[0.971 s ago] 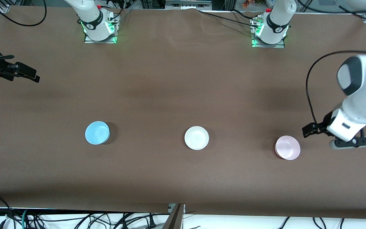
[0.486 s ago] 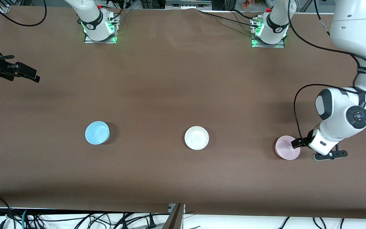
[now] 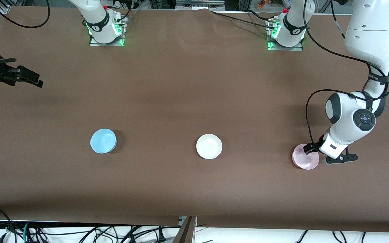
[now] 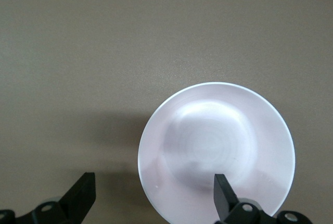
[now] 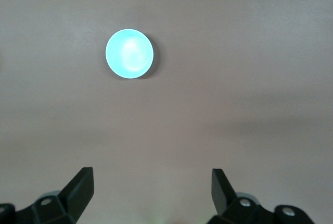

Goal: Stack pink and blue bowls on white bowl
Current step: 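Lower the left gripper and grasp the pink bowl's rim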

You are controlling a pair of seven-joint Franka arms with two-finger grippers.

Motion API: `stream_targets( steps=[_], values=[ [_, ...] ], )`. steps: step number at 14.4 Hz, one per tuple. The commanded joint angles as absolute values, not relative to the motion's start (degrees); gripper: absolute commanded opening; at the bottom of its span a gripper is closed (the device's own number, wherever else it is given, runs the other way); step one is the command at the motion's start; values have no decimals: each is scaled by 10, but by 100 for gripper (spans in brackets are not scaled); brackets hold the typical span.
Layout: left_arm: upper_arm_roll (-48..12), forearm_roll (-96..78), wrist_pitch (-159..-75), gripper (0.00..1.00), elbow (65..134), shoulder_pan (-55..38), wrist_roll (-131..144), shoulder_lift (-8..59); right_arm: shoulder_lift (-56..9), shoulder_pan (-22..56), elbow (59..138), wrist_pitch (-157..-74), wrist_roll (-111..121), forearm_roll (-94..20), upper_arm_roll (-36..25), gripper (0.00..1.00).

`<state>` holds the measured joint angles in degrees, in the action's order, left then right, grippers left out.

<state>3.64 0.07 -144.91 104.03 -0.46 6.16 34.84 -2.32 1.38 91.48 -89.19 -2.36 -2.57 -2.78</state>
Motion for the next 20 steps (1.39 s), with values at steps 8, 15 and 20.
stream_targets(
  steps=[8,15,20],
  values=[
    [34,-7,-1455,42,1054,-3,49,346,-25,11,905,-881,-26,-31,-25,100],
    [34,-5,-1448,0,1054,-4,47,347,-25,11,905,-890,-23,-29,-25,100],
    [31,-10,-1434,0,1026,-11,60,335,-33,13,903,-904,-24,-30,-25,100]
  ],
)
